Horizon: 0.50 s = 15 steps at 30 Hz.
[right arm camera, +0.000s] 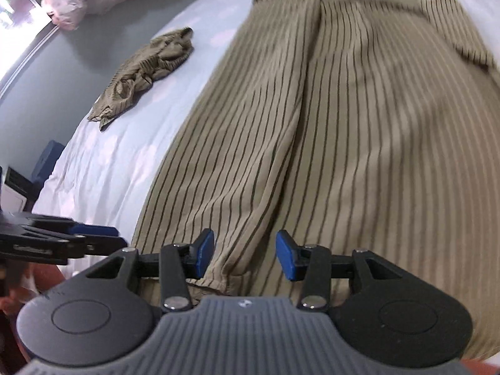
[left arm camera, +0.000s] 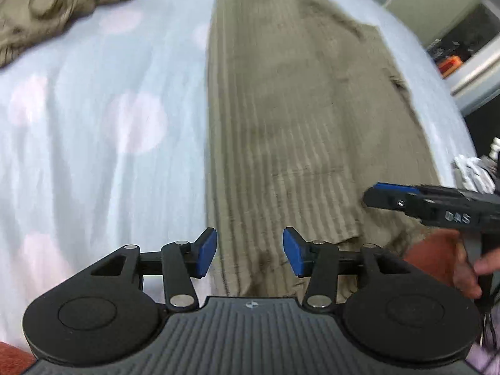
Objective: Fold clothes
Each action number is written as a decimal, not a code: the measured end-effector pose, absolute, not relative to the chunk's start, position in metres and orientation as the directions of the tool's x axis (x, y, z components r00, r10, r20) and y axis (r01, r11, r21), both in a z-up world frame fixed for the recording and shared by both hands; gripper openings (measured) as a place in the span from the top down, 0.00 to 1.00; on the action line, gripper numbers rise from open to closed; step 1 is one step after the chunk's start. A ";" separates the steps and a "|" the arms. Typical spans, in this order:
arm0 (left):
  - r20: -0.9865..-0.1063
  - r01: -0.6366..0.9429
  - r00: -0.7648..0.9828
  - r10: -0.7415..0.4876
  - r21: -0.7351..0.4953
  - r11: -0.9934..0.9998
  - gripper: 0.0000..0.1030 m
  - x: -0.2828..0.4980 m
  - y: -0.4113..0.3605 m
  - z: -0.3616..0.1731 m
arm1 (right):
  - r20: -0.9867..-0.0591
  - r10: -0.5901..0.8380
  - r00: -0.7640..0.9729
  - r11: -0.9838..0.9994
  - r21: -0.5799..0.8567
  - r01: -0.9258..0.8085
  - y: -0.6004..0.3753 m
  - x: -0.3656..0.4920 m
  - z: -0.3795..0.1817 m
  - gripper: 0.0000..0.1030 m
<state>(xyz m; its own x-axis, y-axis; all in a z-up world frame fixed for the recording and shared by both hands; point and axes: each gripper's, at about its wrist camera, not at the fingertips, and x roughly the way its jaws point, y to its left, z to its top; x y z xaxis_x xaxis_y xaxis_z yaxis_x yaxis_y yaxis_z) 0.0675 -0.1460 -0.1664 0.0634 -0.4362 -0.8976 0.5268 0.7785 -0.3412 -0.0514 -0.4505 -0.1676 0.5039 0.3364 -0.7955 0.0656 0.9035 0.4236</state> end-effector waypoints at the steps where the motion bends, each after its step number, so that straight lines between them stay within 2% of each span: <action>1: -0.897 0.515 0.060 -0.437 -0.348 0.784 0.57 0.069 -0.147 -0.168 | -0.800 0.350 0.487 0.898 0.435 0.070 -0.450 -0.050 -0.171 0.55; 3: -0.903 0.513 0.050 -0.427 -0.343 0.787 0.59 0.069 -0.148 -0.172 | -0.804 0.371 0.464 0.893 0.447 0.060 -0.446 -0.049 -0.176 0.59; 5: -0.915 0.512 0.041 -0.401 -0.325 0.795 0.72 0.069 -0.150 -0.178 | -0.803 0.395 0.447 0.889 0.457 0.036 -0.442 -0.049 -0.179 0.70; 6: -0.923 0.510 0.029 -0.384 -0.317 0.799 0.76 0.069 -0.151 -0.182 | -0.804 0.403 0.437 0.889 0.457 0.022 -0.439 -0.050 -0.180 0.79; 8: -0.937 0.508 0.001 -0.349 -0.300 0.807 0.93 0.069 -0.152 -0.190 | -0.809 0.416 0.416 0.890 0.455 -0.007 -0.432 -0.051 -0.181 0.85; 9: -0.945 0.509 -0.005 -0.327 -0.284 0.813 0.96 0.068 -0.154 -0.193 | -0.813 0.417 0.406 0.892 0.452 -0.009 -0.430 -0.051 -0.183 0.94; 10: -0.952 0.511 -0.004 -0.306 -0.265 0.818 0.98 0.067 -0.155 -0.195 | -0.818 0.415 0.397 0.893 0.449 -0.009 -0.429 -0.051 -0.185 0.96; 15: -0.973 0.537 -0.006 -0.231 -0.198 0.820 1.00 0.061 -0.161 -0.199 | -0.843 0.407 0.352 0.903 0.431 -0.012 -0.424 -0.050 -0.191 0.98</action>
